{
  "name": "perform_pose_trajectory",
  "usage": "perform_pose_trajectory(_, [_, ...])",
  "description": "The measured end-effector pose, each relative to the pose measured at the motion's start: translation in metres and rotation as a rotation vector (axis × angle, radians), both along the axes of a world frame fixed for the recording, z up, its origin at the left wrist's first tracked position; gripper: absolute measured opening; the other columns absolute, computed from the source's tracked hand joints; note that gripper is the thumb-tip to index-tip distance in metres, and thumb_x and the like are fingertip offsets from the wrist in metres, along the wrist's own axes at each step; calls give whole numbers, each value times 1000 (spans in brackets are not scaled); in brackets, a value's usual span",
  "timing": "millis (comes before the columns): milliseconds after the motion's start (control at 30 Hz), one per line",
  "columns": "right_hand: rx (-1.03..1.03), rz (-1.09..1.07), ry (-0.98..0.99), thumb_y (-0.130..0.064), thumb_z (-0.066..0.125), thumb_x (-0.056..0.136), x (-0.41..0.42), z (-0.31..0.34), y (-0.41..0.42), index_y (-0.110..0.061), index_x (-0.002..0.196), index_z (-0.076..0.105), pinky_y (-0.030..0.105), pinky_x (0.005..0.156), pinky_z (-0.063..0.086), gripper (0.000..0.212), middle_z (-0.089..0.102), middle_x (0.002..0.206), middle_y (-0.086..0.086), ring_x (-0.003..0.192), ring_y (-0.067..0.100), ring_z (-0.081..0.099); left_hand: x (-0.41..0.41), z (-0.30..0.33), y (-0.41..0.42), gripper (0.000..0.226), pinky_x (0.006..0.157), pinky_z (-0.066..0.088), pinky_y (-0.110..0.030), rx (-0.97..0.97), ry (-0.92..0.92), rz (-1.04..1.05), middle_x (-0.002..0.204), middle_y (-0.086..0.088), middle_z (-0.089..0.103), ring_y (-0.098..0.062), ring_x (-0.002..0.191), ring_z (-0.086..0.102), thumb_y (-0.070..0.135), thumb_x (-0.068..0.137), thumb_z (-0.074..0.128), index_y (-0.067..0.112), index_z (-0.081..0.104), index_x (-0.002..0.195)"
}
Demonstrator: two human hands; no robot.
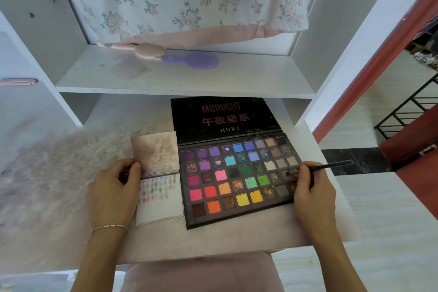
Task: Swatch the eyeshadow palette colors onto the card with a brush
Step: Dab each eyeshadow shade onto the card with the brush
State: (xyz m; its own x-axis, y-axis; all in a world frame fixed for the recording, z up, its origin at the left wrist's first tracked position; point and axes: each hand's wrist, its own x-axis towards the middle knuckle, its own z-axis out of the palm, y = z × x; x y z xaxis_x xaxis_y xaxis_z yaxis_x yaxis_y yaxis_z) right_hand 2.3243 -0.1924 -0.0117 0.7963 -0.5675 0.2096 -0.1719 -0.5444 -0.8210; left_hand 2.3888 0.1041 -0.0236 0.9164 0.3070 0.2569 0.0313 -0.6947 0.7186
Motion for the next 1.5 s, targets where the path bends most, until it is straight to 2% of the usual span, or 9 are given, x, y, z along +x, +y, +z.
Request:
perform_pose_trajectory(233, [24, 33, -40, -14, 41, 95, -3, 2, 8, -18, 92, 49, 4, 55, 39, 9, 52, 78, -13, 73, -4, 51, 0, -1, 0, 13, 61, 31, -28, 5, 1, -4, 80, -11, 68, -17, 68, 48, 16, 86, 58, 11, 70, 91])
perform_pose_trajectory(300, [64, 64, -59, -13, 41, 94, -4, 3, 19, -23, 87, 48, 1, 57, 40, 15, 54, 78, -12, 74, -8, 55, 0, -1, 0, 14, 61, 32, -28, 5, 1, -8, 80, -11, 69, -17, 68, 49, 16, 86, 58, 11, 70, 91])
perform_pose_trajectory(367, [106, 124, -59, -13, 42, 94, -5, 4, 34, -32, 81, 45, 6, 56, 45, 23, 56, 78, -10, 76, -12, 56, 1, -1, 0, 14, 61, 33, -27, 4, 3, -12, 81, -10, 69, -16, 69, 49, 17, 86, 57, 11, 70, 91])
perform_pose_trajectory(500, [128, 249, -86, -14, 43, 93, -3, 6, 69, -33, 80, 48, 19, 51, 46, 24, 58, 69, -3, 68, 8, 58, 1, -1, -2, 15, 59, 32, -26, -16, 13, -1, 82, -8, 69, -14, 70, 49, 18, 86, 57, 13, 70, 92])
perform_pose_trajectory(667, [184, 383, -101, -15, 46, 91, 2, 6, 109, -32, 80, 52, 11, 49, 38, 21, 52, 61, -7, 56, 5, 52, 0, 2, -3, 15, 61, 33, -25, -33, 9, 0, 83, -5, 69, -12, 70, 50, 19, 86, 57, 15, 70, 93])
perform_pose_trajectory(800, [168, 498, -29, -19, 49, 90, 9, 7, 129, -35, 80, 50, 13, 55, 43, 19, 57, 69, -7, 65, 7, 55, -2, 4, -2, 16, 57, 35, -22, -39, 11, -11, 82, -4, 69, -12, 69, 52, 19, 86, 57, 15, 70, 94])
perform_pose_trajectory(1067, [108, 620, 83, -25, 49, 91, 19, 6, 142, -37, 85, 49, 16, 69, 47, 14, 61, 85, -5, 82, 4, 57, -3, 4, -1, 15, 75, 46, -37, -69, 46, 3, 84, -4, 68, -23, 83, 58, 22, 86, 56, 17, 69, 93])
perform_pose_trajectory(1300, [17, 628, 70, -24, 51, 91, 20, 3, 143, -30, 88, 53, 22, 72, 49, 7, 61, 83, -6, 83, 7, 57, -3, 5, -1, 15, 72, 45, -34, -78, 45, 5, 82, -4, 68, -22, 79, 58, 22, 86, 56, 17, 69, 93])
perform_pose_trajectory(1500, [-22, 640, 72, -23, 51, 91, 20, 4, 143, -32, 86, 50, 12, 67, 42, 10, 52, 78, -19, 81, 3, 53, -3, 5, -1, 16, 74, 47, -38, -67, 50, 2, 82, -4, 68, -23, 80, 58, 23, 86, 56, 17, 69, 93])
